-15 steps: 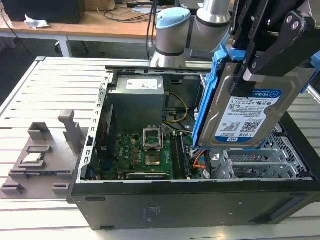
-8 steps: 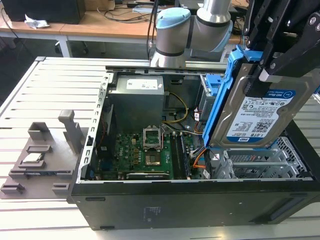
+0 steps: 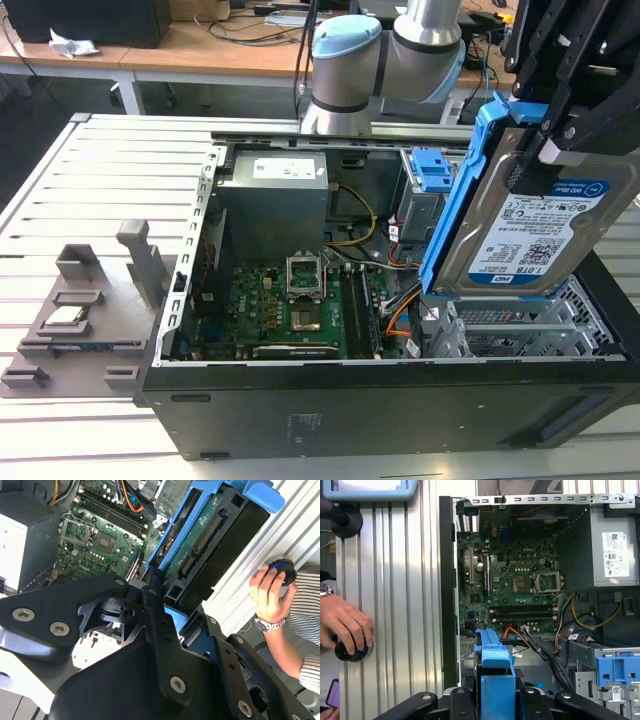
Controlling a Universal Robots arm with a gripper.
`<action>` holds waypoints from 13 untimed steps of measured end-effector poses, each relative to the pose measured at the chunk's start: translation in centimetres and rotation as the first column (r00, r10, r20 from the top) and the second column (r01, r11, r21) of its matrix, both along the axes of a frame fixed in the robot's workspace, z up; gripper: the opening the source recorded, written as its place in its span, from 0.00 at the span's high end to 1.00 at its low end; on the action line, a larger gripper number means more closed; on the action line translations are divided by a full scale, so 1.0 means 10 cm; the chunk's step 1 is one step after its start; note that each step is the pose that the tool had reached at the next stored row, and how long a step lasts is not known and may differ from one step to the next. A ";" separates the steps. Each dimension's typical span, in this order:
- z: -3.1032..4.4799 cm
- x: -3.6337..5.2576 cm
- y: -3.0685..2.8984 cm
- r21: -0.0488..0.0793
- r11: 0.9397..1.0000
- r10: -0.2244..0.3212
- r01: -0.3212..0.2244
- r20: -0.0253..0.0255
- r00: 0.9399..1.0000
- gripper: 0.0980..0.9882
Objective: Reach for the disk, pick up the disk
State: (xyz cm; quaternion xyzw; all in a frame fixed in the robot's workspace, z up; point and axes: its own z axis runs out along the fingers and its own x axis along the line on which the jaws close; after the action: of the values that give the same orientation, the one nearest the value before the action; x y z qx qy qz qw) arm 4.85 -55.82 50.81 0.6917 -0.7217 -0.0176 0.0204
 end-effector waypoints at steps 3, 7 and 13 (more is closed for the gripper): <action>0.000 0.062 0.000 0.000 1.000 0.000 0.000 0.000 1.000 0.70; -0.001 0.110 0.000 0.000 1.000 0.000 0.000 0.000 1.000 0.70; -0.124 0.200 0.000 0.000 1.000 0.000 0.000 -0.005 1.000 0.70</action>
State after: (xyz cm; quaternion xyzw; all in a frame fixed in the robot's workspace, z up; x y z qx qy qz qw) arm 6.85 -55.82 49.57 0.6916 -0.7217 -0.0194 0.0223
